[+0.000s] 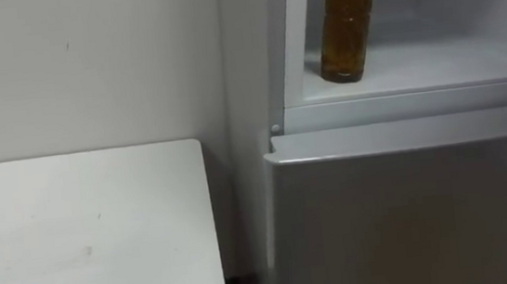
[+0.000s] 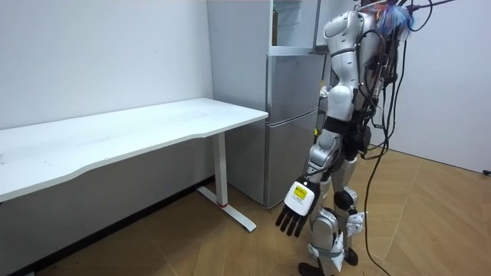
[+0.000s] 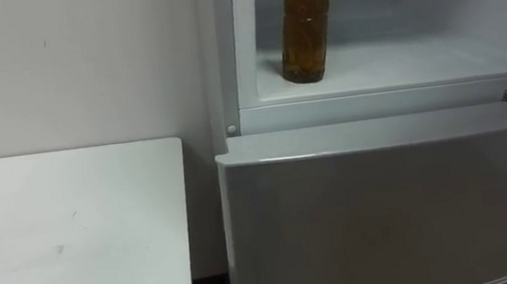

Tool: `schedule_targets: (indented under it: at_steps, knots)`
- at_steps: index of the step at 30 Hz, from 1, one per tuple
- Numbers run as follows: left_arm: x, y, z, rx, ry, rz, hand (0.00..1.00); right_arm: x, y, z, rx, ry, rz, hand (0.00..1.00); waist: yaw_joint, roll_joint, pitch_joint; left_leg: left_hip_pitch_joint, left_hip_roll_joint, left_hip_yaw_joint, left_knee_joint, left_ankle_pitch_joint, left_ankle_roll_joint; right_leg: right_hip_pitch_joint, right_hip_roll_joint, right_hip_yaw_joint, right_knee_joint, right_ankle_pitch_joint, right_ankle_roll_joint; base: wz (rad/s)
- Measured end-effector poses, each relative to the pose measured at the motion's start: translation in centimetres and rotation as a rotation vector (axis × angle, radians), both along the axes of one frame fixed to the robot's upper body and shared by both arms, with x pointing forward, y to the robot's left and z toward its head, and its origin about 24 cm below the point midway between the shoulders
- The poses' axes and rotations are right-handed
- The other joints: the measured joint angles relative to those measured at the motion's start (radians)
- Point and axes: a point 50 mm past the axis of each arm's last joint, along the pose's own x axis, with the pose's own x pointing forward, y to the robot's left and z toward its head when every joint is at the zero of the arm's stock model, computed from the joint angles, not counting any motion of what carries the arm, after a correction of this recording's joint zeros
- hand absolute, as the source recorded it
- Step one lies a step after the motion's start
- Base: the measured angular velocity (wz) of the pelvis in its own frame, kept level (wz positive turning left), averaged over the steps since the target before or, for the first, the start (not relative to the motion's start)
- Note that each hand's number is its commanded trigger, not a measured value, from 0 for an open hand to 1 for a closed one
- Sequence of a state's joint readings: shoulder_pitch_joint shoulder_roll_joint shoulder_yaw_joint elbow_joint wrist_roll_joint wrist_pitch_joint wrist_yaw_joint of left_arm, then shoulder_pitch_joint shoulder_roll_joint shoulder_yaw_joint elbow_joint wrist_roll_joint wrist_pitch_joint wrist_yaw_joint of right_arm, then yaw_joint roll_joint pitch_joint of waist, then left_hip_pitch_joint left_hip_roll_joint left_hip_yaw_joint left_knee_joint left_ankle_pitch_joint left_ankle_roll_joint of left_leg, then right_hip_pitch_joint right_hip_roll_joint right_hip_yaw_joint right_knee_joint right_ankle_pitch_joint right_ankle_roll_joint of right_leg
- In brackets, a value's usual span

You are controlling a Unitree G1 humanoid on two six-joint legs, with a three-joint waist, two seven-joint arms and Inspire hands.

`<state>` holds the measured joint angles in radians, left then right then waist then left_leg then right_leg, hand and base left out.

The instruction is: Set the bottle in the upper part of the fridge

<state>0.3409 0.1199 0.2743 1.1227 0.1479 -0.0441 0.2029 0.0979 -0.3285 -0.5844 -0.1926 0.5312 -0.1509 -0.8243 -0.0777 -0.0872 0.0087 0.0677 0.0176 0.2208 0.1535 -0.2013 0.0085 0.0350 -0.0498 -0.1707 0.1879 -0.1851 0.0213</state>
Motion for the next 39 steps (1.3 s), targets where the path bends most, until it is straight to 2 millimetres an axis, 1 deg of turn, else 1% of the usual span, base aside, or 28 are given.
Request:
schedule_targets:
  at_steps: [3,6,8,9,11,12,13,15,16,19,21,23,25,27,30,34,37,39]
  knots:
    - [0.2,0.0,0.0,-0.003,-0.007,-0.003,0.0,0.4,0.6,0.2,-0.033,0.015,0.019,0.0,-0.001,0.0,0.0,0.002,0.0,0.002,0.0,0.0,0.0,-0.001,0.001,0.004,0.0,0.0,0.0,-0.06]
    - [0.5,-0.1,-0.1,-0.018,-0.014,-0.007,0.0,1.0,1.6,0.5,-0.09,0.057,0.049,0.0,-0.001,0.0,0.0,0.002,0.001,0.008,0.0,0.0,0.0,-0.005,0.001,0.008,0.002,0.0,-0.001,-0.06]
    - [0.8,-0.2,-0.2,-0.022,-0.021,-0.01,0.0,1.2,1.9,0.8,-0.107,0.06,0.07,0.0,0.0,-0.003,-0.0015,0.002,0.002,0.012,0.0,0.0,0.0,-0.006,0.001,0.008,0.003,0.0,-0.001,-0.02]
    - [0.9,-0.1,-0.1,-0.02,-0.026,-0.012,0.0,1.2,2.2,1.3,-0.136,0.053,0.083,0.0,0.001,-0.009,-0.0039,0.004,0.004,0.016,0.0,0.001,-0.001,-0.006,0.002,0.01,0.003,-0.001,-0.002,0.0]
    - [0.9,0.1,-0.1,-0.016,-0.03,-0.015,0.0,1.4,2.7,2.1,-0.189,0.045,0.111,0.0,0.004,-0.019,-0.0043,0.008,0.006,0.017,0.0,0.001,-0.002,0.0,0.005,0.01,0.001,-0.001,-0.004,0.0]
    - [0.8,0.1,-0.1,-0.015,-0.028,-0.016,0.0,1.4,3.1,3.0,-0.226,0.014,0.134,0.0,0.011,-0.025,-0.0062,0.01,0.007,0.019,0.0,0.001,-0.002,0.002,0.006,0.011,0.0,-0.001,-0.005,-0.05]
    - [0.7,0.1,-0.1,-0.016,-0.023,-0.017,0.0,1.4,3.6,4.1,-0.272,-0.02,0.16,0.0,0.021,-0.03,-0.0045,0.012,0.008,0.022,0.0,0.001,-0.002,0.003,0.007,0.015,-0.001,0.0,-0.005,-0.07]
    - [0.7,0.3,-0.1,-0.012,-0.021,-0.019,0.0,1.2,4.2,5.3,-0.349,-0.061,0.185,0.0,0.029,-0.034,-0.0071,0.013,0.009,0.023,0.0,0.001,-0.002,0.005,0.008,0.016,-0.002,0.0,-0.006,-0.02]
    - [0.6,0.4,0.0,-0.011,-0.017,-0.021,0.0,1.1,4.6,5.7,-0.385,-0.078,0.201,0.0,0.032,-0.038,-0.0049,0.013,0.01,0.023,0.0,0.0,-0.003,0.005,0.008,0.016,-0.003,0.001,-0.007,0.0]
    - [0.5,0.3,0.0,-0.013,-0.011,-0.032,0.0,1.1,5.2,6.4,-0.454,-0.094,0.235,0.0,0.039,-0.046,-0.0023,0.013,0.011,0.021,-0.002,-0.005,-0.004,0.006,0.008,0.015,-0.001,0.002,-0.006,0.0]
    - [0.5,0.2,-0.1,-0.015,-0.009,-0.037,0.0,1.3,5.5,6.8,-0.479,-0.112,0.259,0.0,0.047,-0.043,-0.002,0.011,0.017,0.018,-0.002,-0.007,-0.003,0.015,0.008,0.015,-0.001,0.005,-0.006,0.0]
    - [0.5,0.4,0.0,-0.007,-0.008,-0.038,0.0,1.3,5.7,7.0,-0.492,-0.123,0.273,0.0,0.055,-0.037,-0.0038,0.013,0.018,0.017,-0.002,-0.008,-0.003,0.018,0.008,0.013,0.0,0.006,-0.006,0.02]
    - [0.4,0.5,0.0,-0.002,-0.004,-0.037,0.0,1.4,6.1,7.3,-0.512,-0.137,0.304,0.0,0.056,-0.022,-0.0064,0.013,0.019,0.015,-0.002,-0.008,-0.003,0.019,0.008,0.007,0.0,0.006,-0.006,0.05]
    - [0.4,0.5,0.0,0.0,-0.003,-0.037,0.0,1.6,6.3,7.3,-0.519,-0.134,0.321,0.0,0.057,-0.013,-0.0104,0.013,0.019,0.015,-0.002,-0.008,-0.004,0.019,0.009,0.006,0.0,0.006,-0.006,0.02]
    - [0.3,0.5,0.0,-0.002,-0.002,-0.035,0.0,2.0,6.7,7.3,-0.526,-0.136,0.357,0.0,0.056,0.002,-0.0103,0.013,0.02,0.014,-0.002,-0.008,-0.004,0.02,0.01,0.006,0.0,0.006,-0.006,0.0]
    - [0.3,0.4,0.0,0.001,-0.002,-0.035,0.0,2.2,6.9,7.5,-0.538,-0.142,0.375,0.0,0.057,0.004,-0.0074,0.013,0.021,0.014,-0.002,-0.007,-0.005,0.021,0.011,0.006,0.0,0.006,-0.006,0.0]
    - [0.3,0.4,0.0,0.008,-0.001,-0.033,0.0,2.3,7.0,7.6,-0.544,-0.144,0.387,0.0,0.056,-0.001,-0.0045,0.013,0.021,0.014,-0.001,-0.007,-0.005,0.022,0.011,0.005,0.0,0.006,-0.006,0.0]
    - [0.3,0.4,0.0,0.009,-0.001,-0.033,0.0,2.5,7.2,7.4,-0.541,-0.14,0.416,0.0,0.06,-0.001,-0.0044,0.013,0.022,0.012,0.0,-0.007,-0.005,0.024,0.01,0.003,0.0,0.007,-0.006,0.0]
